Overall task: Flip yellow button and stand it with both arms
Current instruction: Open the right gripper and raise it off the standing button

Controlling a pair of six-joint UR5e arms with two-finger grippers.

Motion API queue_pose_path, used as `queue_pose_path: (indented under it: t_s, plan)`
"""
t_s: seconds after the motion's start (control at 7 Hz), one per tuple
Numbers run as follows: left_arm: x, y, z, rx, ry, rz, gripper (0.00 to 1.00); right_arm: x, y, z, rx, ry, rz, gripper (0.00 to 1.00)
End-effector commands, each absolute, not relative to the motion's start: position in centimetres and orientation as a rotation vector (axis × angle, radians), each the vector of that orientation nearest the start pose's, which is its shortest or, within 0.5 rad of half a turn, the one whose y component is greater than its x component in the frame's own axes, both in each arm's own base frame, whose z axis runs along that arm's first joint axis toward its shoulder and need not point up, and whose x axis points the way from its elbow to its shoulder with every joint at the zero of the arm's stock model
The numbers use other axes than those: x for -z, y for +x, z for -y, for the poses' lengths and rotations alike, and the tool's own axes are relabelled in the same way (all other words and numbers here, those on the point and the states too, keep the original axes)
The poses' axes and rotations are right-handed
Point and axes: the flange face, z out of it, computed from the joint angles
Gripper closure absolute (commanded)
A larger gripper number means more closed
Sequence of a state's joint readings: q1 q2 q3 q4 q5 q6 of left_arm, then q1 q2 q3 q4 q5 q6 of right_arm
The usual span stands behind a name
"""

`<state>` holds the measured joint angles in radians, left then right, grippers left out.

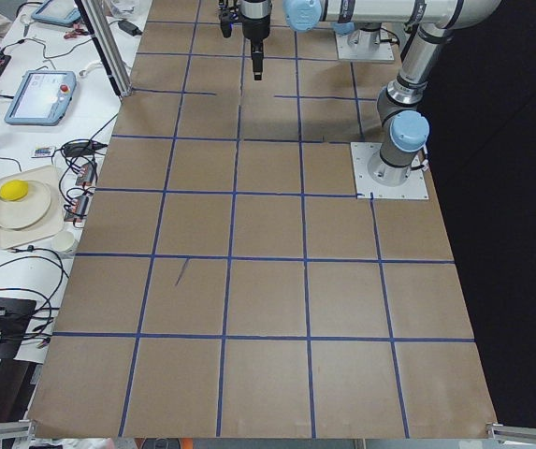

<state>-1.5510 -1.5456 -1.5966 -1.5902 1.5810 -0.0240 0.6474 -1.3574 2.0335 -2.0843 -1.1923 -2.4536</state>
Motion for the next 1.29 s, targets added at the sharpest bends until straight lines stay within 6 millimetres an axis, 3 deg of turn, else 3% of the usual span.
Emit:
queue_pose_path:
  t_s: [0.0, 0.29, 0.57, 0.71, 0.86, 1.0, 1.14]
  plan:
    - [-49.4, -11.9, 48.2, -0.015, 0.0, -3.137, 0.0, -22.8, -27.7, 41.7, 0.504, -1.809, -2.281, 0.01]
    - [-49.2, -12.1, 48.3, -0.018, 0.0, -3.16, 0.0, -28.2, -26.6, 40.8, 0.44, -1.623, -2.506, 0.01]
    - [-49.4, -12.0, 48.4, -0.011, -0.003, -3.16, 0.0, -33.1, -24.9, 39.9, 0.41, -1.241, -2.77, 0.0]
    - [-48.8, -12.1, 48.3, -0.028, -0.005, -3.16, 0.0, -34.6, -23.9, 40.0, 0.347, -1.055, -2.881, 0.0]
    - [-49.5, -12.0, 48.4, -0.007, -0.003, -3.16, 0.0, -37.7, -21.9, 40.2, 0.292, -0.897, -2.984, 0.0]
    - [-49.7, -12.0, 48.3, -0.002, -0.002, -3.16, 0.0, -40.4, -19.2, 39.8, 0.248, -0.529, -3.034, 0.0]
    - [-49.6, -12.0, 48.3, -0.002, -0.002, -3.16, 0.0, -41.3, -17.6, 39.6, 0.193, -0.085, -3.03, 0.0]
